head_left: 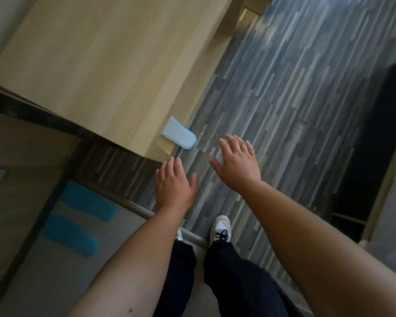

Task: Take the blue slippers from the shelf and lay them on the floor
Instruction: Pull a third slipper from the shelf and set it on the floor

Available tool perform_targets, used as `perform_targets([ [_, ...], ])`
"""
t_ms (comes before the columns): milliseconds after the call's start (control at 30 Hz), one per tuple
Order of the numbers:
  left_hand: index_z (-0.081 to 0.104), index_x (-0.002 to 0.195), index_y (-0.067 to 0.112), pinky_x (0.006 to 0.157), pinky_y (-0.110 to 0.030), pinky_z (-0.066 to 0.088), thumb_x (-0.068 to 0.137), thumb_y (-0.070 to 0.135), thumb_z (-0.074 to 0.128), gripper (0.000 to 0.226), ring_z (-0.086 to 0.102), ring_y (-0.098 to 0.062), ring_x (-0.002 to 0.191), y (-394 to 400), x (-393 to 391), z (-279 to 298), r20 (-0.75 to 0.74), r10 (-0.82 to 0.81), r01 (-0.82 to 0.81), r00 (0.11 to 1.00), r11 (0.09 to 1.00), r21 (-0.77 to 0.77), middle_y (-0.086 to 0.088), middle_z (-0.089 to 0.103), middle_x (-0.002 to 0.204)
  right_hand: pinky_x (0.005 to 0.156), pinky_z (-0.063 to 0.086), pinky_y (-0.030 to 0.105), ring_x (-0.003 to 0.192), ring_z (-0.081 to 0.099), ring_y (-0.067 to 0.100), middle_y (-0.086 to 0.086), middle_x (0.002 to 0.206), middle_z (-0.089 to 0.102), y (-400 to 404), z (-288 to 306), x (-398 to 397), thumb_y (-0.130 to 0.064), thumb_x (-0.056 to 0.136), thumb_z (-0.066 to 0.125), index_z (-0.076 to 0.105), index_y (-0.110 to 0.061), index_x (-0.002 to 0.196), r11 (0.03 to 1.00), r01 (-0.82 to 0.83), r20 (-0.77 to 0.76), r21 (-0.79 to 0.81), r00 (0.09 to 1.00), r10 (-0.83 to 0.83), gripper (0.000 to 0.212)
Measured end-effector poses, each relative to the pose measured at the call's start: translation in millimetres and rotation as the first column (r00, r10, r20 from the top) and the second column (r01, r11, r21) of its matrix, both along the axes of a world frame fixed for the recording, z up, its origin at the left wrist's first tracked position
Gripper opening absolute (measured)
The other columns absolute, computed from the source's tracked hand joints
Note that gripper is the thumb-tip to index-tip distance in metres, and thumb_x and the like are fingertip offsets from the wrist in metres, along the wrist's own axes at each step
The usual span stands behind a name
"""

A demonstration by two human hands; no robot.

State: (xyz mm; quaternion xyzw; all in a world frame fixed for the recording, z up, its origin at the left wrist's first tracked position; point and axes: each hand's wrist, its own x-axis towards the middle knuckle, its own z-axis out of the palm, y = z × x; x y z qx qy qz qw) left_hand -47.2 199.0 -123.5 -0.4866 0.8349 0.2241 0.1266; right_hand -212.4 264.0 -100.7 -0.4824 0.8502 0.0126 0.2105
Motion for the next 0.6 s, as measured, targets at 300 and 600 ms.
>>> perform_targets([
  [300,0.033,0.142,0.008,0.107,-0.044,0.038,0.091,0.047,0.047,0.066,0.042,-0.033,0.131,-47.1,-38.1,-128.9,-0.086,0.281,-0.272,0.956,0.957,0.102,-0.017,0.042,0.144,0.118,0.02,0.044,0.142,0.03,0.027,0.008,0.151,0.038,-57.2,-135.3,-21.1,-0.052,0.095,0.042,0.035,-0.015,0.145,0.999,-0.032,0.117,-0.013,0.993,0.034,0.063],
  [600,0.036,0.141,0.008,0.104,-0.044,0.041,0.093,0.041,0.047,0.06,0.047,-0.034,0.128,-107.8,-98.8,-270.2,-0.167,0.797,-0.745,0.581,0.603,0.285,-0.016,0.045,0.142,0.102,0.039,0.042,0.127,0.046,0.031,0.012,0.138,0.049,-149.1,-281.3,-53.8,-0.048,0.096,0.047,0.043,-0.012,0.138,1.0,-0.018,0.25,0.015,0.968,0.014,0.056],
])
